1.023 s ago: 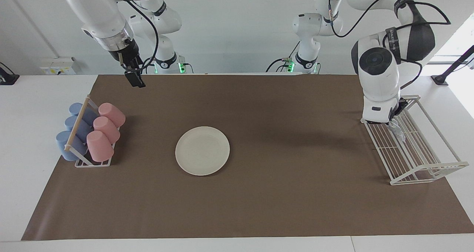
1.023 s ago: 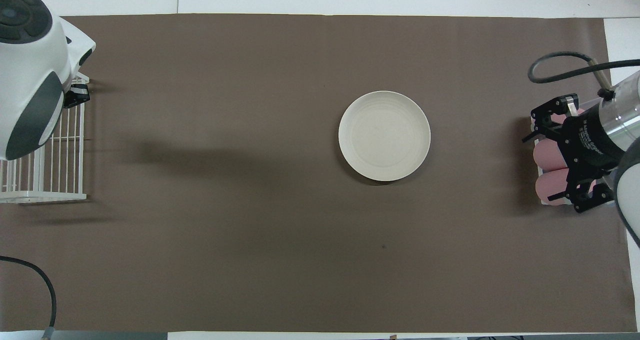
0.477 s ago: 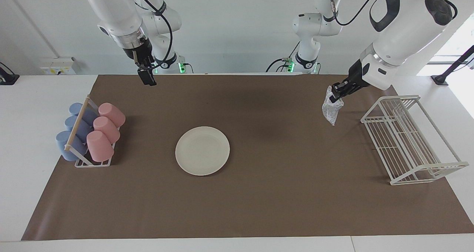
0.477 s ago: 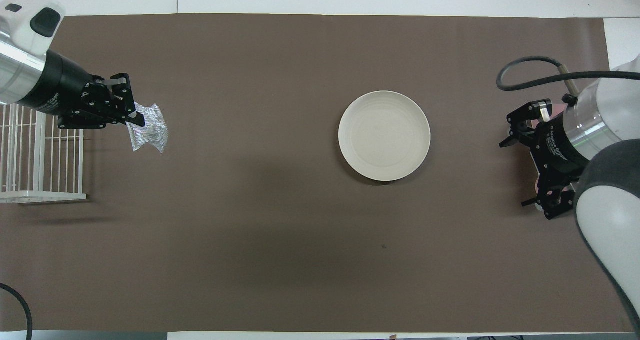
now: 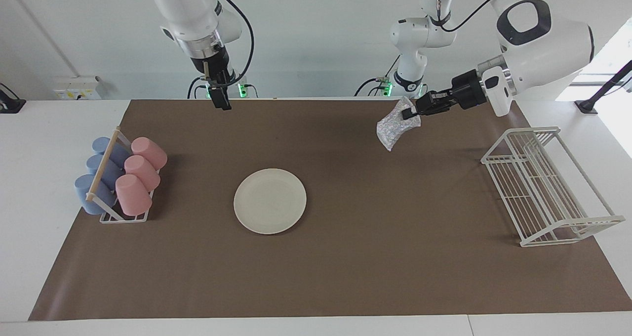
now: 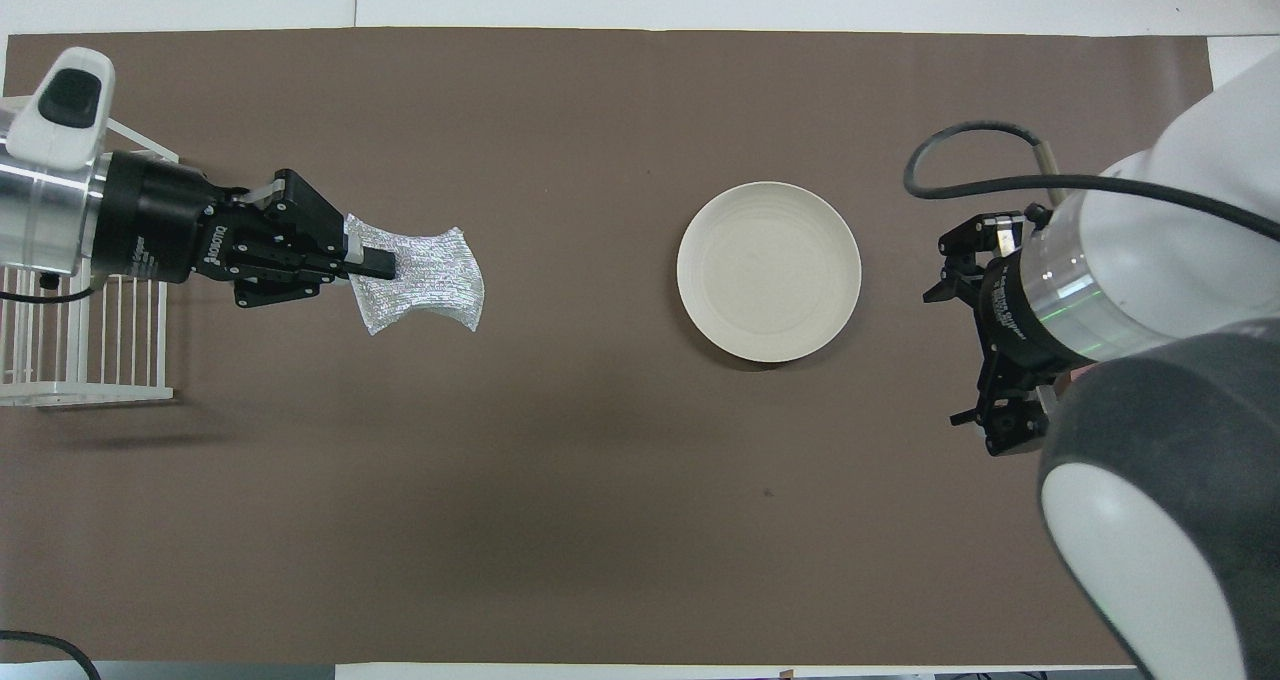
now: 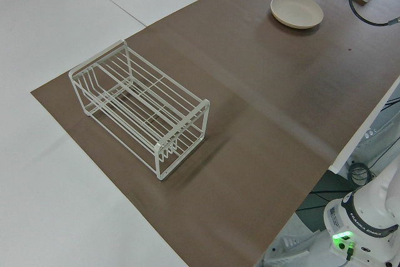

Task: Wipe plate with sponge
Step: 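Carry the sponge toward the plate while the right gripper approaches it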

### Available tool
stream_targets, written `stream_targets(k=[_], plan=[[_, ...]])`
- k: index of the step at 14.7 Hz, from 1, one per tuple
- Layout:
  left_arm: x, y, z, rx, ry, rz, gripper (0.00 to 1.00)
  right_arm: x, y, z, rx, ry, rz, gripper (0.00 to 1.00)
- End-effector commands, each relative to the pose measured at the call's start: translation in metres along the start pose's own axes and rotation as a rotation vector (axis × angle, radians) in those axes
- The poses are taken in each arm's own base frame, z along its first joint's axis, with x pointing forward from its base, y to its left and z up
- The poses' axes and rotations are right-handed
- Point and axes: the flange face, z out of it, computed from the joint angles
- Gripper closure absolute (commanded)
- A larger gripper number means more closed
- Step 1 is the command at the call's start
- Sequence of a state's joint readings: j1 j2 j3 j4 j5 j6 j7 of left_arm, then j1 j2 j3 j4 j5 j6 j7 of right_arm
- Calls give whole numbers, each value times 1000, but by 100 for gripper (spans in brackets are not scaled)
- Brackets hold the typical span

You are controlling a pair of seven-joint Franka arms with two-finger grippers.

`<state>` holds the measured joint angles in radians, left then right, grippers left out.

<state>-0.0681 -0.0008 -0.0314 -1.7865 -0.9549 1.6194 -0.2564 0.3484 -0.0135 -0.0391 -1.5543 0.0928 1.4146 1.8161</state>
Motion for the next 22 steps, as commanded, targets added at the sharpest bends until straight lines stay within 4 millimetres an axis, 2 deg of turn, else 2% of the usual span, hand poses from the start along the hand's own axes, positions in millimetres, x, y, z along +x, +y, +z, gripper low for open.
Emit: stream_targets(k=[1,3,6,7,8,10,12,13,15,19,22], plan=[[-31,-38,25,-144,-18,55,100,-28,10,1,33,-32,48,0],[-31,-43,41,-216,-57,83,100,-39,14,2,37,-65,95,0],[-35,-48,82,-339,-119,148,100,-81,25,5,76,-147,146,0],[-39,-42,95,-364,-142,153,100,-91,28,8,91,-177,147,0],[-40,-42,102,-384,-153,161,100,-105,36,15,106,-181,125,0],[-40,-57,115,-414,-174,188,100,-130,48,25,160,-195,79,0],[-44,-54,132,-433,-199,221,100,-147,60,34,204,-206,42,0],[-44,-53,133,-443,-199,218,100,-165,74,44,202,-200,5,0],[-45,-53,134,-444,-208,223,100,-184,84,60,244,-224,-23,0],[-47,-52,133,-449,-230,230,100,-187,80,60,299,-256,-30,0],[-47,-53,130,-450,-235,232,100,-188,66,64,348,-288,-21,0]])
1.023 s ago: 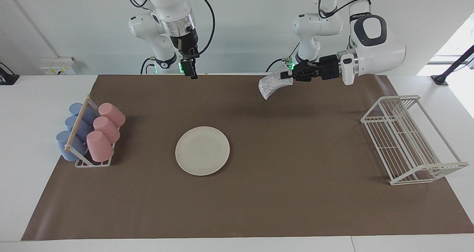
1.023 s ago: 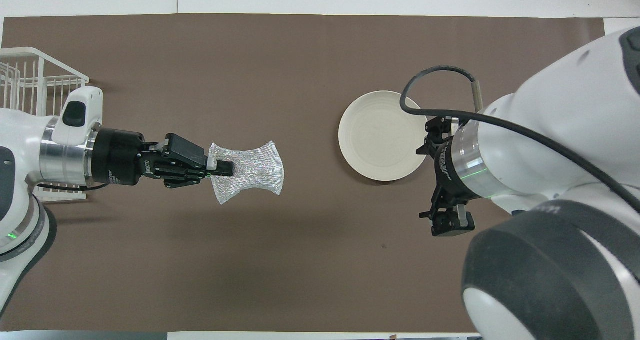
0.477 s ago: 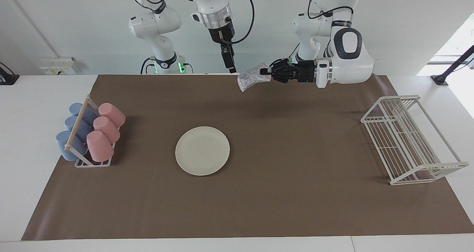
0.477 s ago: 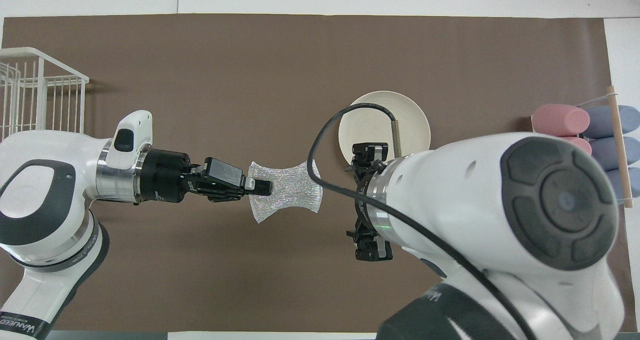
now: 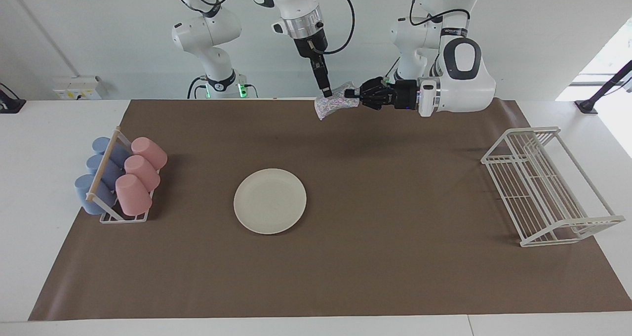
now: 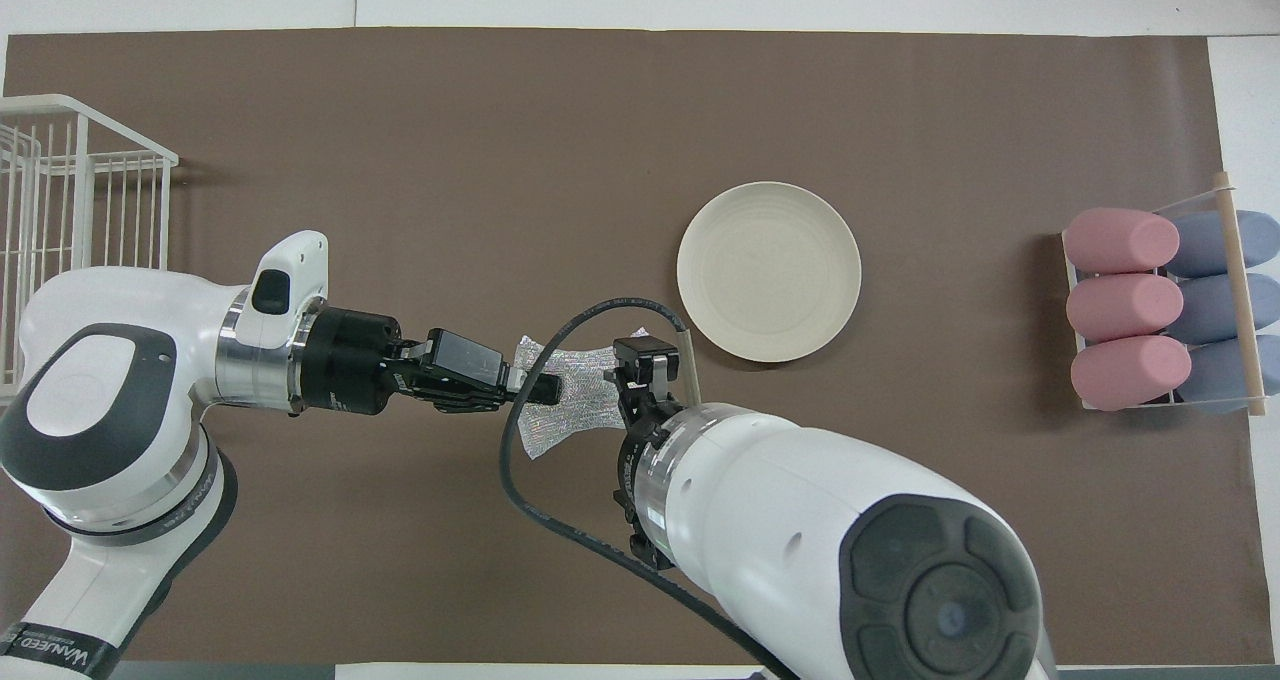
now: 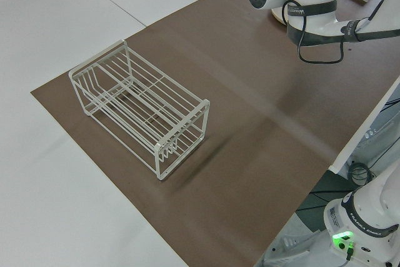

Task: Wipe plate with sponge
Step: 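Close the right gripper on the sponge held by the left gripper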

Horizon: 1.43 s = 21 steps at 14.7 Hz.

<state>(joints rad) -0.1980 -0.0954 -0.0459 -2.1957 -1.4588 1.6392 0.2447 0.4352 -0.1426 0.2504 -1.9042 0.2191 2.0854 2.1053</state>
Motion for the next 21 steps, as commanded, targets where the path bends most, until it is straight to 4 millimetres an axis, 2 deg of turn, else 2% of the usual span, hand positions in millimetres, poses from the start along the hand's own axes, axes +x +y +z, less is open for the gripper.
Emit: stream_targets(k=[1,7,8,9,10,12,21], plan=[[-4,-1,-3,-25,-21,13,100,6,-6,9,33,-31,15,0],[-5,1,-1,-23,-40,24,100,7,-9,9,38,-33,22,0],[-5,1,-1,-21,-41,26,100,7,-9,9,38,-33,22,9],[-5,1,-1,-20,-41,26,100,7,-9,8,41,-37,20,27],[-6,-1,-2,-10,-44,27,100,6,-10,8,49,-43,18,48],[-6,-1,-2,-4,-50,31,100,7,-12,9,50,-51,20,100],[-8,-1,-2,8,-63,37,100,4,-15,7,55,-98,45,100]])
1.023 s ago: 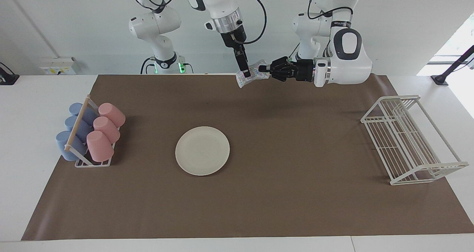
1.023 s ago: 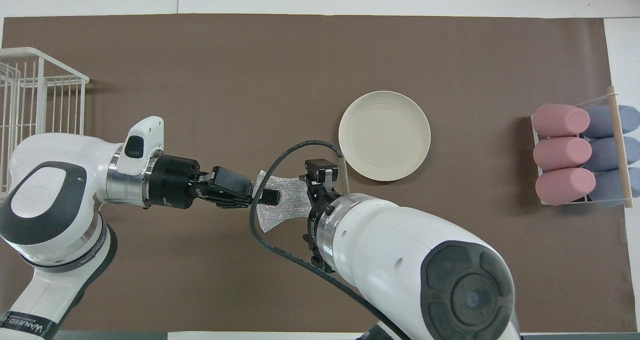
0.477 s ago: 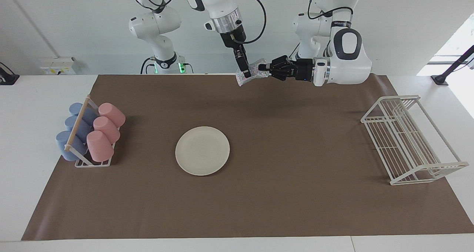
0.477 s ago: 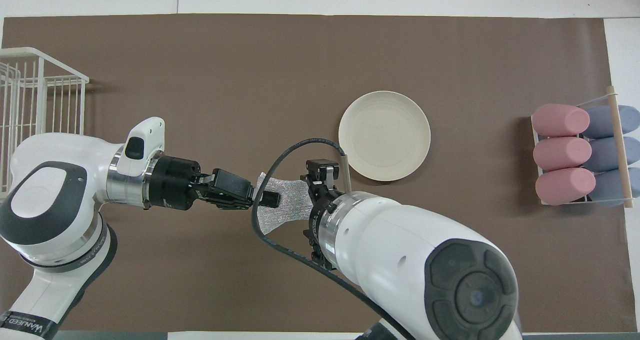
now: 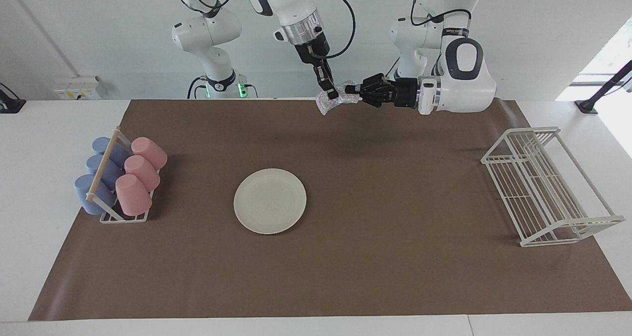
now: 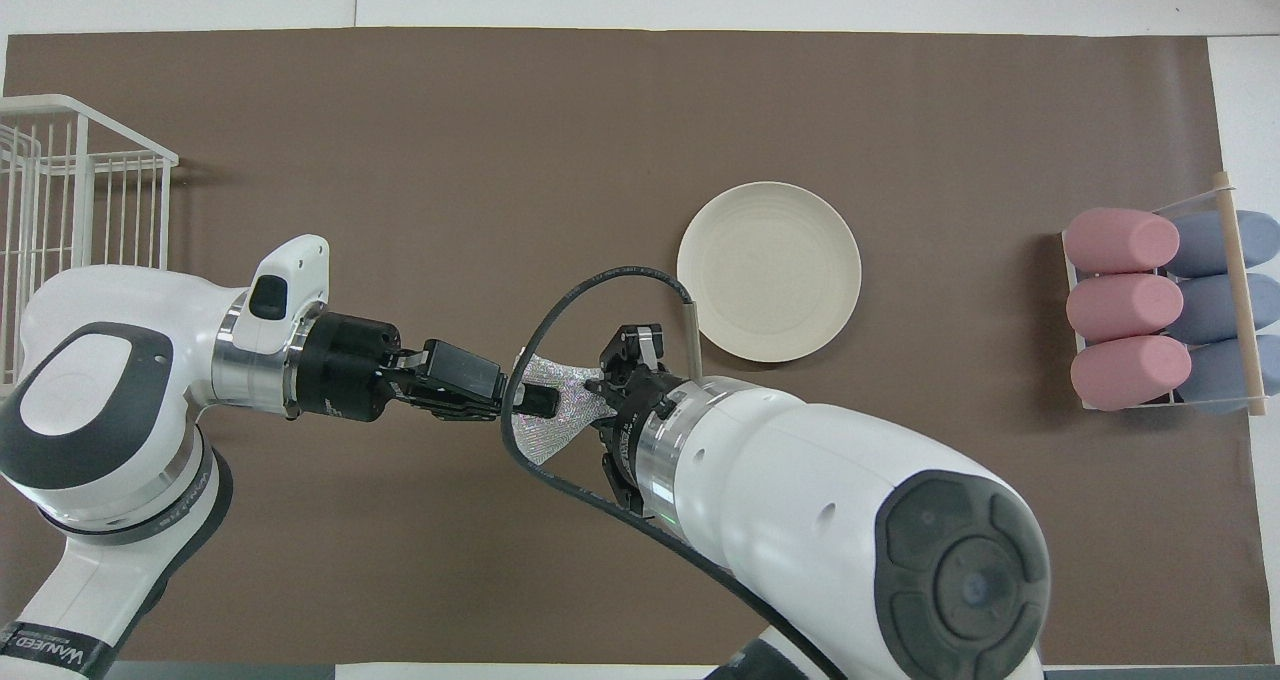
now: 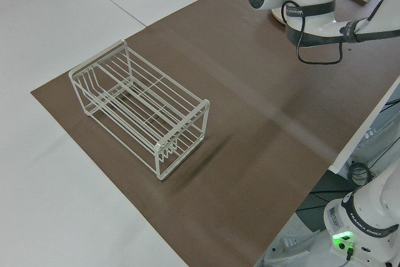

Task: Wipe plate with sponge
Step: 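Close the right gripper on the sponge held by the left gripper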

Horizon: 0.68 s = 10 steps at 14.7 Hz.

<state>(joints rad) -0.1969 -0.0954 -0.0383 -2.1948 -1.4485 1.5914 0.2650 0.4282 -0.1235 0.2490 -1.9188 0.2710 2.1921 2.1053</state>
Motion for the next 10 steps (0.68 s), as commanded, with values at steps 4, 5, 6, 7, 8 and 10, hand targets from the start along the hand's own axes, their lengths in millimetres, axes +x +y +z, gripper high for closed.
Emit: stream_targets(k=[4,5,6,7,8,10], plan=[[-6,9,-2,89,-32,42,0,2,-3,0,7,-23,-2,100],[-6,9,-2,94,-34,40,0,3,-3,0,8,-19,-10,100],[-6,8,-5,93,-30,36,0,3,-3,0,5,-18,-16,100],[-6,8,-5,94,-32,34,0,4,-3,0,3,-16,-17,100],[-6,8,-6,105,-29,31,0,5,-3,0,-1,-13,-28,100],[-6,4,-10,173,-30,40,0,19,-9,0,-25,13,-87,100]])
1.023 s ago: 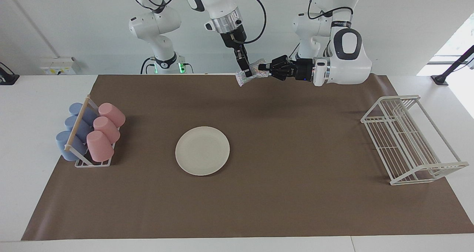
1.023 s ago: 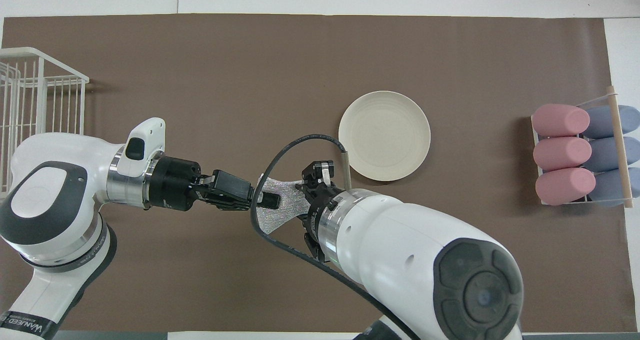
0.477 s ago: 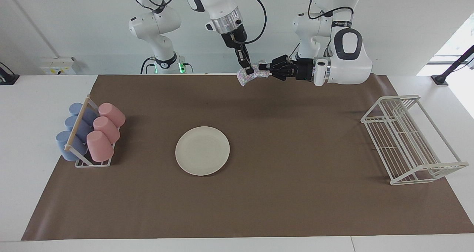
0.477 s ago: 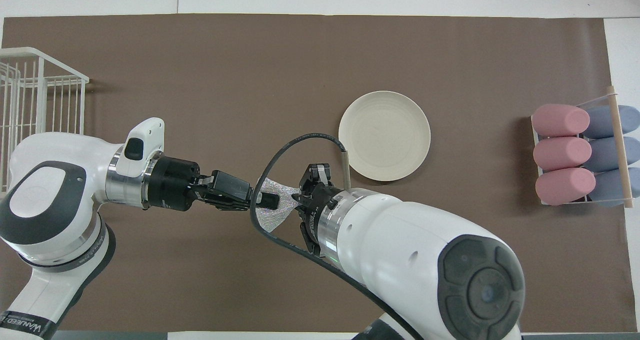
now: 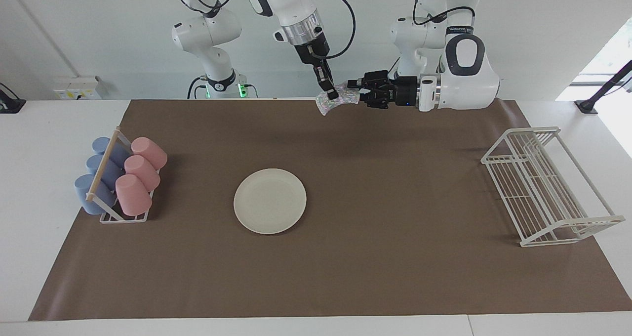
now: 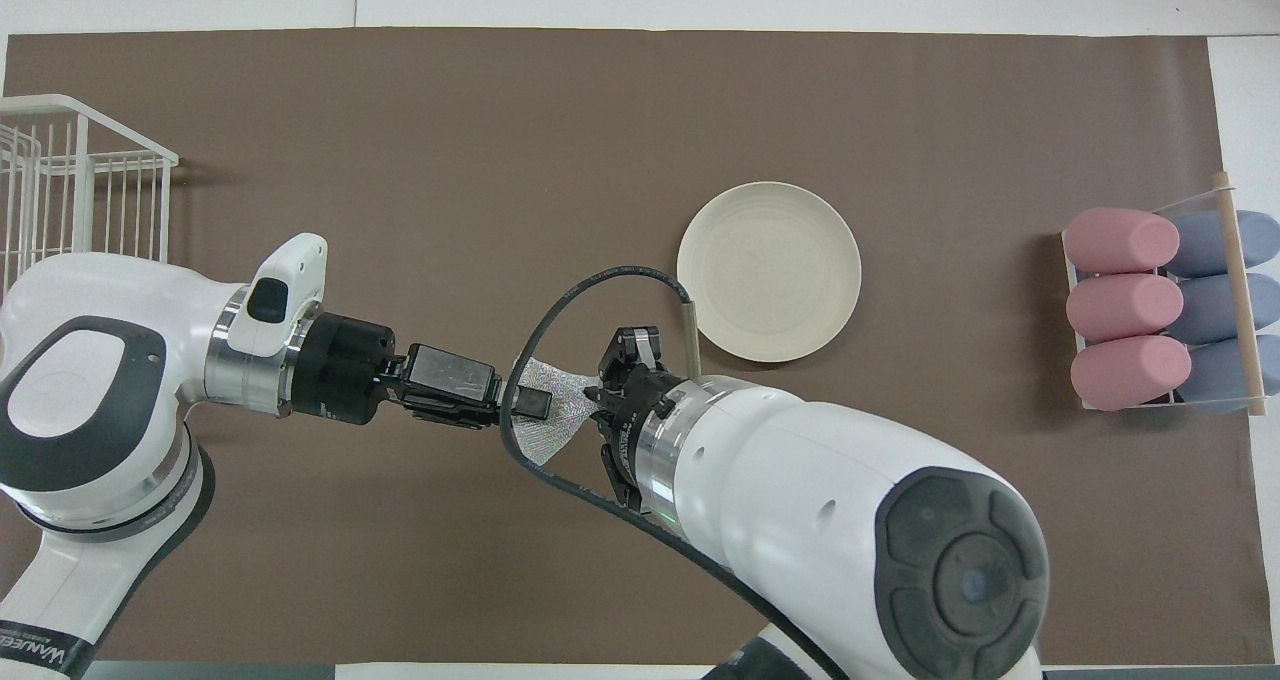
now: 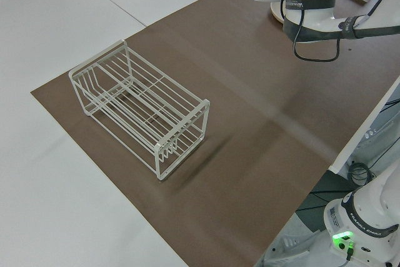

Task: Wipe plate with sponge
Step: 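Open the left gripper while the right gripper moves the sponge onto the plate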

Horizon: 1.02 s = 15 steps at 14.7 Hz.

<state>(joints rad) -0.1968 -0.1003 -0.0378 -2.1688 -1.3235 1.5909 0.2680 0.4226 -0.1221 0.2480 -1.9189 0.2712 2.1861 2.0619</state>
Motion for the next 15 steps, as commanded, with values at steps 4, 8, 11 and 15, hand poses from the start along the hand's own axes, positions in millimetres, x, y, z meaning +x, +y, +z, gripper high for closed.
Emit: stream_targets(k=[4,8,11,15], plan=[[-1,3,-32,126,26,-1,0,65,-21,16,-71,59,-226,100],[-5,-15,-67,313,34,-15,0,95,-35,91,-105,62,-295,100],[-5,-26,-94,447,67,-20,0,131,-41,134,-91,73,-284,100],[-5,-47,-124,662,99,-20,0,200,-47,143,-71,109,-308,100]])
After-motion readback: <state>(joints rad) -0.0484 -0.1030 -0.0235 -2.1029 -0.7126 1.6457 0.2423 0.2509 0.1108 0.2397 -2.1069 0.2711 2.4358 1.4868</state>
